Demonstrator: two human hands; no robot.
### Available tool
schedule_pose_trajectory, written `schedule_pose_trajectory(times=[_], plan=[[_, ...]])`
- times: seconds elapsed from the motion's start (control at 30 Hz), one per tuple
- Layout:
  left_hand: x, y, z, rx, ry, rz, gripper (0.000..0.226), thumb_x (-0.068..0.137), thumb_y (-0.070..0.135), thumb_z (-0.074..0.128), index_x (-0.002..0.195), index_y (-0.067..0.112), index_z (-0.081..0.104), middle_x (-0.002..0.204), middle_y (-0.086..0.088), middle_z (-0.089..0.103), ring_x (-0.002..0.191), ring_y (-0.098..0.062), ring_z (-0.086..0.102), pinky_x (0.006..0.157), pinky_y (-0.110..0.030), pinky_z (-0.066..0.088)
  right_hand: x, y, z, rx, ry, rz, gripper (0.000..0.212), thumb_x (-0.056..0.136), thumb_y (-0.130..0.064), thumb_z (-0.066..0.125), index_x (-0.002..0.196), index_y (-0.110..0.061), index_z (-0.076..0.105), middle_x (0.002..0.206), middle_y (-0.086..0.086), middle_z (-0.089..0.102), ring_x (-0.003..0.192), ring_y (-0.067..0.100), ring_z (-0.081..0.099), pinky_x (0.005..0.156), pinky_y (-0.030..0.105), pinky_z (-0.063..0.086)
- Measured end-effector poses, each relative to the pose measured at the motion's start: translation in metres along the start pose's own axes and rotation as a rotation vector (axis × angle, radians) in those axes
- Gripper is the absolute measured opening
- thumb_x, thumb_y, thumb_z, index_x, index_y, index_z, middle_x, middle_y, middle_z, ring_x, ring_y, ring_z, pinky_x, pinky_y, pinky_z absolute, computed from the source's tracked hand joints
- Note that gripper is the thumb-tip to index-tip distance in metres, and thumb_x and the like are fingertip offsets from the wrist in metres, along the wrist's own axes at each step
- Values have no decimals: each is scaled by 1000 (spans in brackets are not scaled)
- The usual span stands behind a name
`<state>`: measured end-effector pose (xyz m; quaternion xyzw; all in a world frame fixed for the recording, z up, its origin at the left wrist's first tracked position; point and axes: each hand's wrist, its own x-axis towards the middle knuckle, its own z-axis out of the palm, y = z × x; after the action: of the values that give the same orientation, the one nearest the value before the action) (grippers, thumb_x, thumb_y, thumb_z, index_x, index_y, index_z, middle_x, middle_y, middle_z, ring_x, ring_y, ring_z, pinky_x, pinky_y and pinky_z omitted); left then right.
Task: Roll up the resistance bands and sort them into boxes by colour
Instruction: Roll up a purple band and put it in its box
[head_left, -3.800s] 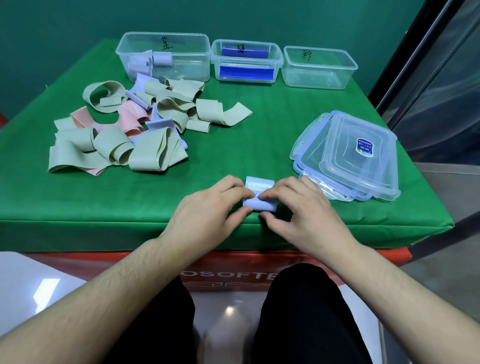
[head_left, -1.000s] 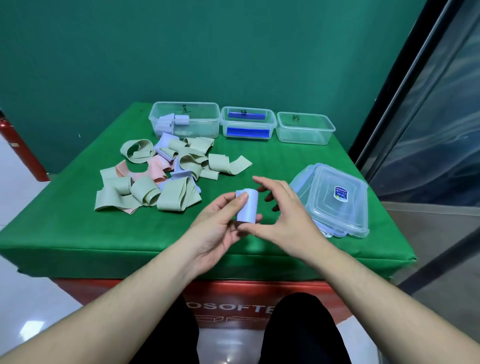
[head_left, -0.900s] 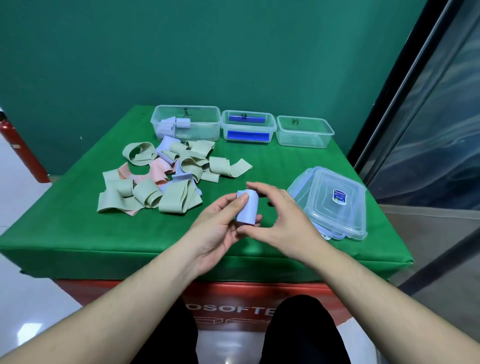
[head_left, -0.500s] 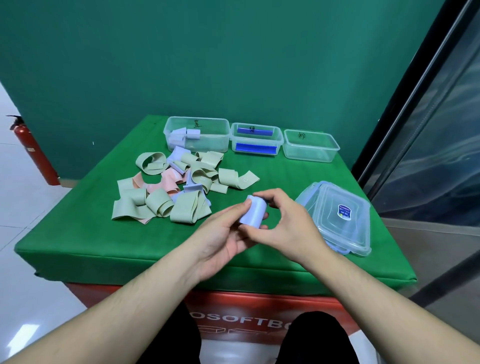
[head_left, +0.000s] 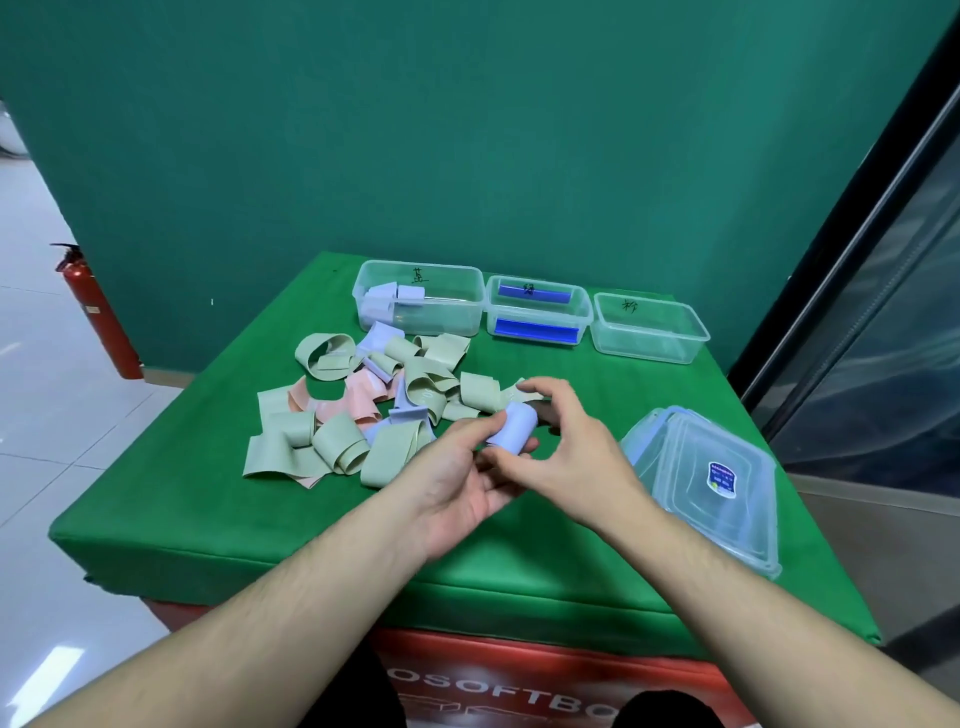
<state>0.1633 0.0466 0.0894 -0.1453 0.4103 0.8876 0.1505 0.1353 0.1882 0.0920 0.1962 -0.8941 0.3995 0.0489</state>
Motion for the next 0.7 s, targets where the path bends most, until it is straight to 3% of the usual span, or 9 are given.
schedule_pose_trajectory(times=[0.07,0.23,0.4,0.57,0.7], plan=[[9,7,-3,31,26,6,45,97,20,58,138,5,49,91,-15,72,75,-15,69,68,-30,58,12,4,2,2,-53,-45,68,68,-50,80,125,-49,44,111,-22,62,101,0,58,88,18,44],[38,33,-16,169,74,2,41,100,26,53,136,7,48,80,-10,72,48,-9,55,50,-19,40,45,20,7,-37,-104,-181,54,74,-40,83,123,-31,62,115,-24,62,107,-5,54,91,7,35],[74,58,-32,314,135,24,16,101,24,53,110,11,54,75,-6,56,48,-9,41,42,-17,33,86,32,14,-93,-161,-203,34,87,-30,74,120,-28,66,110,-17,69,101,-1,60,86,10,40],[111,83,-48,423,155,73,13,100,18,50,107,8,56,74,-6,51,46,-11,41,42,-20,32,130,32,25,-72,-238,-197,23,88,-21,72,111,-22,68,99,-12,70,91,1,61,79,8,42],[141,111,-57,427,174,165,7,101,20,51,98,14,51,71,-5,51,45,-10,39,39,-19,30,172,30,38,126,-213,-58,23,84,-16,76,106,-18,70,92,-3,70,76,3,59,78,17,48]])
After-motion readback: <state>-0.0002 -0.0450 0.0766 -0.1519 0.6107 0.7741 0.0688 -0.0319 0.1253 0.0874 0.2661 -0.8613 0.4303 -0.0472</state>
